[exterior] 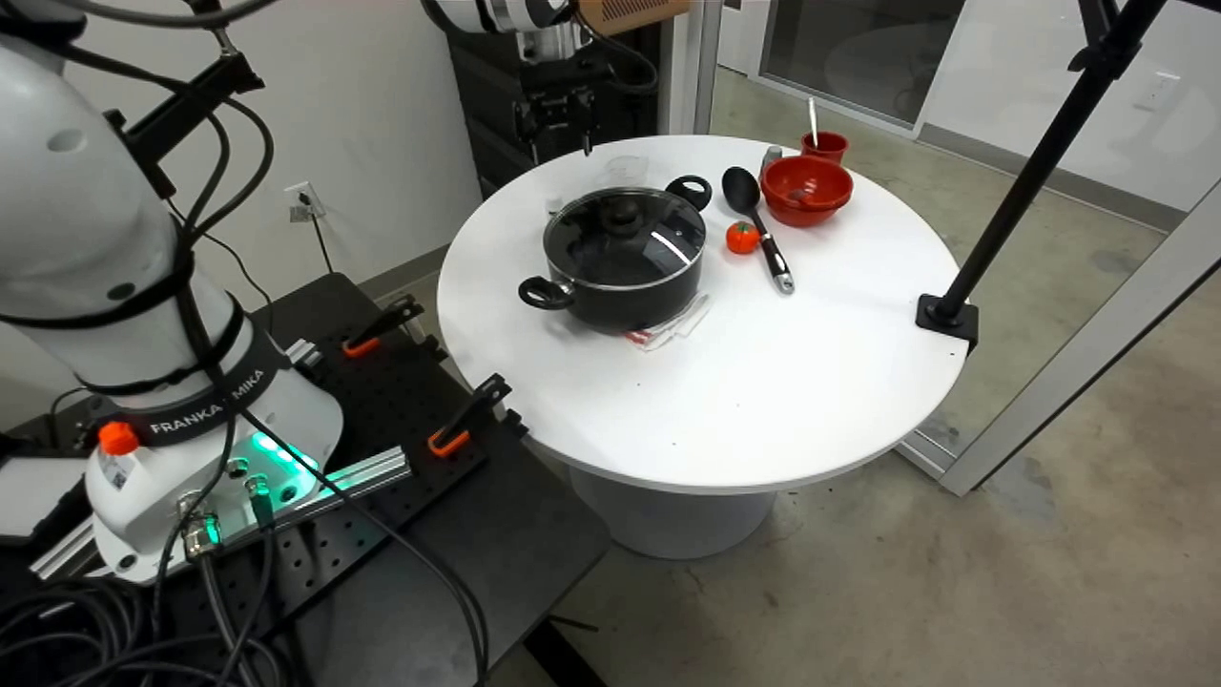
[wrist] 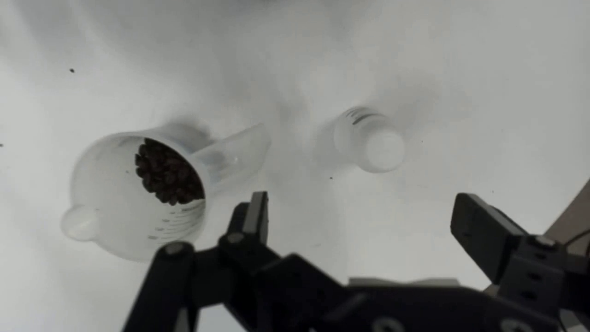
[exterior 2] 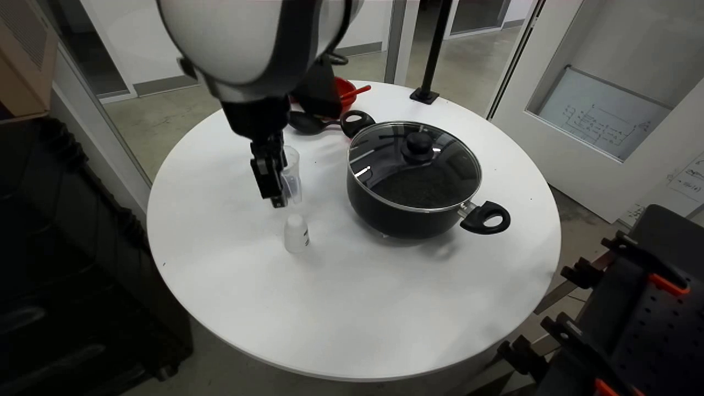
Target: Move the plastic bottle to the left side of the table.
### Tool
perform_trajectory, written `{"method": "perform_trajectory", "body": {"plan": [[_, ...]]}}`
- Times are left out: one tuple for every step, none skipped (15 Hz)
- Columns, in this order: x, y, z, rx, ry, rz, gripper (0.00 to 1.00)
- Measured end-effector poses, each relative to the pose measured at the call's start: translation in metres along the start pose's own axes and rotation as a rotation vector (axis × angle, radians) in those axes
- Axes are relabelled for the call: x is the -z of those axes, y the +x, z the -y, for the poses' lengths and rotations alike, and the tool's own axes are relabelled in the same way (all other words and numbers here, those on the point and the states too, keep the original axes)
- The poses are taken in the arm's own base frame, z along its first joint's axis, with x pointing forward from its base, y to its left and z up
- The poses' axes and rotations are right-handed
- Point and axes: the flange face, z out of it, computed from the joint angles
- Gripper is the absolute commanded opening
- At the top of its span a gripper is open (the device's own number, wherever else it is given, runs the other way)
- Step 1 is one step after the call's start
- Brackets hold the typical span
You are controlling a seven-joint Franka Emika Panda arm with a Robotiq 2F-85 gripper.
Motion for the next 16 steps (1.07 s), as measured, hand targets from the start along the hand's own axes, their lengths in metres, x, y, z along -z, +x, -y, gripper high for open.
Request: {"method": "perform_trajectory", "body": {"plan": [[0.015, -0.008, -0.011, -0.046, 0.016, -0.019, 1.0], [0.029, -0.016, -0.021, -0.088, 0.033, -0.038, 1.0], [0.043, -0.024, -0.031, -0.128, 0.05, -0.058, 1.0], [0.057, -0.033, -0.039, -0.165, 0.066, -0.08, 1.0], [0.07, -0.041, -0.047, -0.206, 0.08, -0.1, 1.0], [0.082, -0.048, -0.054, -0.249, 0.091, -0.122, 1.0], [0.094, -0.056, -0.061, -0.287, 0.099, -0.145, 1.0], [0.105, -0.063, -0.067, -0.33, 0.105, -0.165, 1.0], [0.115, -0.071, -0.072, -0.377, 0.111, -0.183, 1.0], [0.124, -0.079, -0.077, -0.424, 0.114, -0.198, 1.0], [0.132, -0.088, -0.081, -0.477, 0.114, -0.207, 1.0], [0.139, -0.099, -0.086, -0.528, 0.108, -0.211, 1.0], [0.146, -0.11, -0.091, -0.567, 0.097, -0.212, 1.0], [0.151, -0.121, -0.095, -0.6, 0.087, -0.21, 1.0], [0.156, -0.133, -0.098, -0.631, 0.077, -0.207, 1.0], [0.159, -0.143, -0.1, -0.65, 0.07, -0.204, 1.0]]}}
